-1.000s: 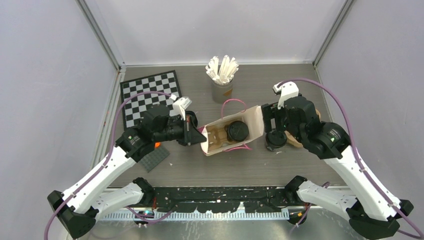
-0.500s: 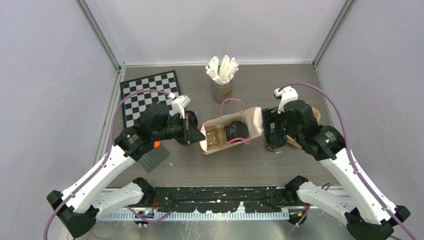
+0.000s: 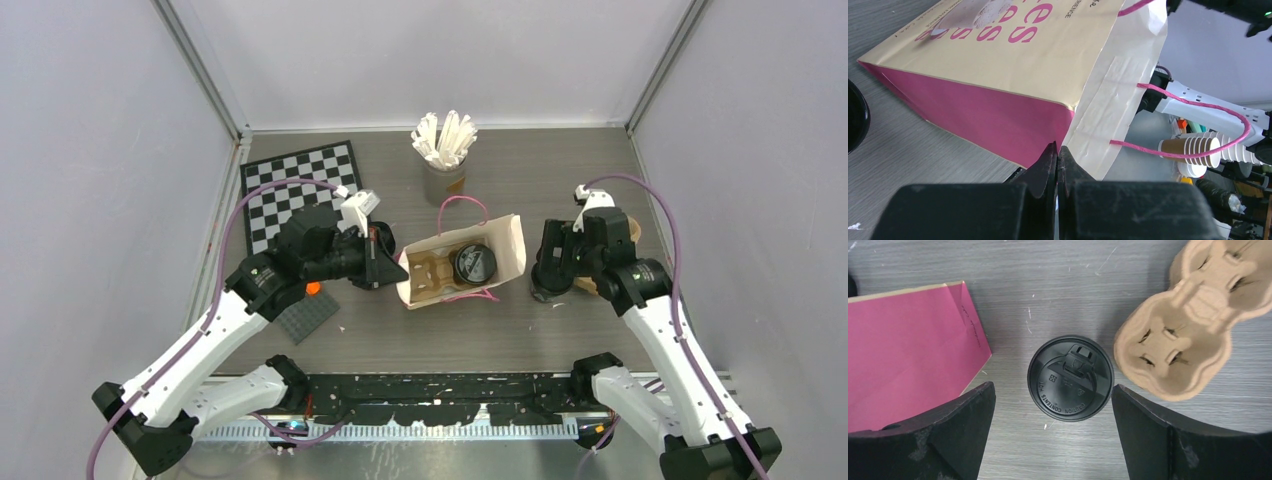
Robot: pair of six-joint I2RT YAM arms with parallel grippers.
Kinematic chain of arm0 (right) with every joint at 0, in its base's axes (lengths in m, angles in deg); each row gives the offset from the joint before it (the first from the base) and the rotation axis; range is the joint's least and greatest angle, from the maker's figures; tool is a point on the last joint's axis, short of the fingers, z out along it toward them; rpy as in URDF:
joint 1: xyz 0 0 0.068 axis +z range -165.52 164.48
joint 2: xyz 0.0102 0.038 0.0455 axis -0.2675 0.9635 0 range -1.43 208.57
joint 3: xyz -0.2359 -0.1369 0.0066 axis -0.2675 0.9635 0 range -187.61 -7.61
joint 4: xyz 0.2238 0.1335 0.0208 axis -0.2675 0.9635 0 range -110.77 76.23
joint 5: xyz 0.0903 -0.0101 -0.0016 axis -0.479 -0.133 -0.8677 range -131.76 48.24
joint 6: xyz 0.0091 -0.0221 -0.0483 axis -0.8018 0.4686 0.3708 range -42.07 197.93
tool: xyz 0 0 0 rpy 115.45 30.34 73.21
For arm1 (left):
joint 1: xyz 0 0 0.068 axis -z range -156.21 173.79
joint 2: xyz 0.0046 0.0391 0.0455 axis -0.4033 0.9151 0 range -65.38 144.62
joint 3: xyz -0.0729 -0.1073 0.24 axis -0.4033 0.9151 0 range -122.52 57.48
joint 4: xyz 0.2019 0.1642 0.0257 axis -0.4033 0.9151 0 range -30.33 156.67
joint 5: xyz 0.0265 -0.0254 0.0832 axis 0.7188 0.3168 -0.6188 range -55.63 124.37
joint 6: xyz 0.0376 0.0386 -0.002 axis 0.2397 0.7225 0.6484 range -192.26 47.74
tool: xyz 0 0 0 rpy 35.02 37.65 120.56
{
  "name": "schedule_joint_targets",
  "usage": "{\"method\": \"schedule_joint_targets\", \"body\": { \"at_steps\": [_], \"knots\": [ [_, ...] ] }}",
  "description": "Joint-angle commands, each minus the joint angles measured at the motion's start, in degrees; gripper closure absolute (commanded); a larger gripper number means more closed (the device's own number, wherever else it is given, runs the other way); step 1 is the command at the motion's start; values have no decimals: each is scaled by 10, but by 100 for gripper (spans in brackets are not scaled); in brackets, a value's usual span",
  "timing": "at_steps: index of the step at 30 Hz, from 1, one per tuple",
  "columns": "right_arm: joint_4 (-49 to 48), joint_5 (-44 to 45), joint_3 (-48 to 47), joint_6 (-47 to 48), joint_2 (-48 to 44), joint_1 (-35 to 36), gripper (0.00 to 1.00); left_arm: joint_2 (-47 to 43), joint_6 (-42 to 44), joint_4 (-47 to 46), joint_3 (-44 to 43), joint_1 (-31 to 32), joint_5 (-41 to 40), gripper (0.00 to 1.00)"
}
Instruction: Pack the takeout coffee
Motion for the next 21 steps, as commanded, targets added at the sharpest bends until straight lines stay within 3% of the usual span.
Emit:
{"method": "schedule_joint_targets", "body": {
  "at_steps": [1,8,15,21],
  "knots": [
    [-117,-3,60,-20,-27,-2,10,-15,6,1,-16,-1,7,100],
    [-142,62,96,-21,-42,-2,10,-21,10,7,-14,-1,16,100],
    [-152,47,128,-46,-68,-2,10,-24,7,-6,-7,-1,18,100],
    [-124,61,131,-109,-37,-2,11,-19,10,-9,-10,-1,22,100]
  ]
}}
